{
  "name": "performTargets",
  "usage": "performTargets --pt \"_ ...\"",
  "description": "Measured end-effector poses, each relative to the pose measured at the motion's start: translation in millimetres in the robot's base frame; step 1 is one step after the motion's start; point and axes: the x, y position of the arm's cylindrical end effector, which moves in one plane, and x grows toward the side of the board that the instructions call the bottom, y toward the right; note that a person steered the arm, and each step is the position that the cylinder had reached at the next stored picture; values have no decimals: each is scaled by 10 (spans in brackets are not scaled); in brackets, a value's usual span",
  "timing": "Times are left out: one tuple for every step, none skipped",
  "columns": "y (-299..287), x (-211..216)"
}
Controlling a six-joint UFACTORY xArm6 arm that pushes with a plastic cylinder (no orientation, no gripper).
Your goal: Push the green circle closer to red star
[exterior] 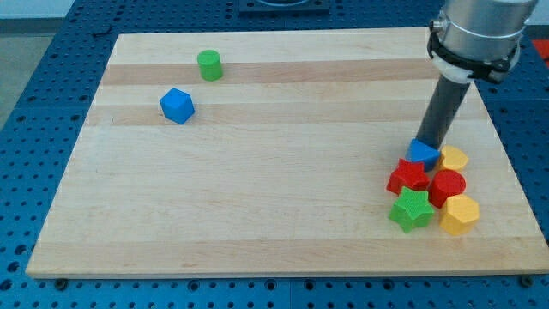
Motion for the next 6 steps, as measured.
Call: performTargets --pt "5 75" --pt "5 -15" --pt "-71 -400" --pt "-369 -767" --pt "-846 -1092" --pt "-1091 -1696"
